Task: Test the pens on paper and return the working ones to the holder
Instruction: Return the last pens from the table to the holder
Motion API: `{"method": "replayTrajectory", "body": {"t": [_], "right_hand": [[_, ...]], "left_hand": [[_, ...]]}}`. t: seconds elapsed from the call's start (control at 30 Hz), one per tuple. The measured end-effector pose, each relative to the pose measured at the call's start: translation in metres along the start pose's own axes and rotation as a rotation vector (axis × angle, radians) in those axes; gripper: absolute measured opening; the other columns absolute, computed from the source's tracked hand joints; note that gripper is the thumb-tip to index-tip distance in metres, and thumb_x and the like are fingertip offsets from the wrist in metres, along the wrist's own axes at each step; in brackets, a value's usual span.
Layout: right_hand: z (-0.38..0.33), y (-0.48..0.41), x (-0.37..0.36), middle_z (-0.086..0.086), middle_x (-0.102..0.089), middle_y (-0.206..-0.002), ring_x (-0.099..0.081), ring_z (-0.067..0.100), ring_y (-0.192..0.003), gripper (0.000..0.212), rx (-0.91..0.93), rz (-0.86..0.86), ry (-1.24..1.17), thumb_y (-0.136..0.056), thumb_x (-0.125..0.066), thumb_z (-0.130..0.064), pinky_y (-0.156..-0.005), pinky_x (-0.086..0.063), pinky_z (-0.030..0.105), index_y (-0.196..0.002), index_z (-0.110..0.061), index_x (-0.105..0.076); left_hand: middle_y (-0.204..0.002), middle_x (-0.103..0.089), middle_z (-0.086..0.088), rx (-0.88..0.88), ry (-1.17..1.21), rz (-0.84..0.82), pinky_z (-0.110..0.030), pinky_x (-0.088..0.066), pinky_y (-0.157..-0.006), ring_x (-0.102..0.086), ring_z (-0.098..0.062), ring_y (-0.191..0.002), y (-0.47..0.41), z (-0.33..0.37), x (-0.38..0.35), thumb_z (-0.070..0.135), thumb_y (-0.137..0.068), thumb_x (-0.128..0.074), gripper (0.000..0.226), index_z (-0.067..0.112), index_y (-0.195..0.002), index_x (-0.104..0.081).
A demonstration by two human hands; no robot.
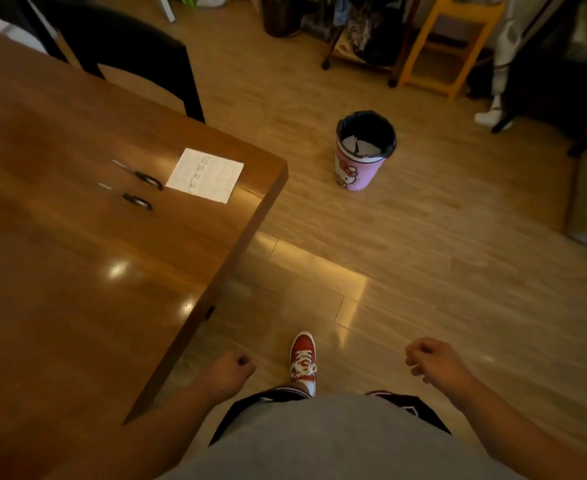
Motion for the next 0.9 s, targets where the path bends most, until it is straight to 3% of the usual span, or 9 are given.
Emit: {"method": "replayTrajectory", "body": {"t": [0.17,0.37,0.43,0.5,0.63,0.8,0.9], "right_hand": [[-0.013,-0.025,0.053,0.017,-0.064,-0.077,-0.055,0.024,-0.063,0.016,-0.039,0.040,0.027,-0.093,-0.057,-0.004,-0.055,-0.042,0.027,-0.086,0.008,-0.066],[-0.047,-0.089,0.111,0.020,-0.066,-0.076,-0.057,0.025,-0.063,0.016,-0.075,-0.008,0.137,-0.091,-0.058,-0.004,-0.060,-0.045,0.032,-0.080,0.004,-0.066],[-0.084,-0.114,0.124,0.021,-0.069,-0.081,-0.063,0.028,-0.072,0.015,0.009,-0.044,0.227,-0.089,-0.059,-0.005,-0.071,-0.049,0.038,-0.081,0.003,-0.068],[-0.132,-0.130,0.129,0.011,-0.070,-0.082,-0.065,0.025,-0.080,0.014,0.117,-0.100,0.318,-0.090,-0.060,-0.009,-0.077,-0.050,0.036,-0.079,-0.005,-0.069],[-0.242,-0.142,0.117,0.001,-0.069,-0.081,-0.063,0.016,-0.076,0.012,0.387,-0.204,0.448,-0.090,-0.063,-0.019,-0.068,-0.045,0.026,-0.079,-0.017,-0.067],[-0.364,-0.126,0.055,-0.009,-0.068,-0.086,-0.062,0.004,-0.080,0.008,0.701,-0.401,0.605,-0.090,-0.064,-0.024,-0.072,-0.050,0.021,-0.089,-0.029,-0.070],[-0.422,-0.107,0.003,-0.011,-0.068,-0.087,-0.062,0.002,-0.081,0.008,0.866,-0.537,0.680,-0.089,-0.066,-0.026,-0.074,-0.052,0.022,-0.094,-0.031,-0.069]], "left_hand": [[-0.081,-0.061,0.001,-0.120,-0.053,0.049,-0.026,-0.042,-0.061,-0.058,-0.012,-0.075,-0.029,0.121,0.031,0.034,-0.095,-0.056,0.019,0.017,-0.088,-0.059],[-0.100,-0.066,-0.005,-0.126,0.010,0.085,-0.027,-0.047,-0.073,-0.062,-0.016,-0.091,-0.065,0.208,0.056,0.036,-0.096,-0.055,0.028,0.014,-0.111,-0.062],[-0.102,-0.066,0.000,-0.092,0.089,0.134,-0.024,-0.046,-0.070,-0.062,-0.012,-0.092,-0.072,0.220,0.066,0.038,-0.095,-0.056,0.025,0.020,-0.111,-0.062],[-0.095,-0.066,0.003,-0.076,0.168,0.177,-0.025,-0.049,-0.069,-0.062,-0.009,-0.087,-0.073,0.230,0.076,0.037,-0.095,-0.057,0.014,0.025,-0.099,-0.061],[-0.081,-0.067,0.000,-0.048,0.332,0.299,-0.033,-0.053,-0.072,-0.064,-0.012,-0.076,-0.059,0.244,0.098,0.032,-0.095,-0.059,0.012,0.024,-0.087,-0.064],[-0.082,-0.067,0.004,-0.004,0.464,0.472,-0.017,-0.043,-0.058,-0.062,-0.003,-0.071,-0.028,0.244,0.124,0.034,-0.096,-0.056,0.013,0.027,-0.089,-0.064],[-0.082,-0.067,-0.001,0.016,0.598,0.571,-0.021,-0.048,-0.060,-0.062,-0.010,-0.072,-0.014,0.235,0.142,0.030,-0.096,-0.057,0.013,0.022,-0.090,-0.065]]}}
Point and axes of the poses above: each hand's wrist, its own y-axis away from the middle knuckle, its own x-axis out of the back of the hand, z = x × y, the point moved 7 cm from there along -y, towards the middle knuckle
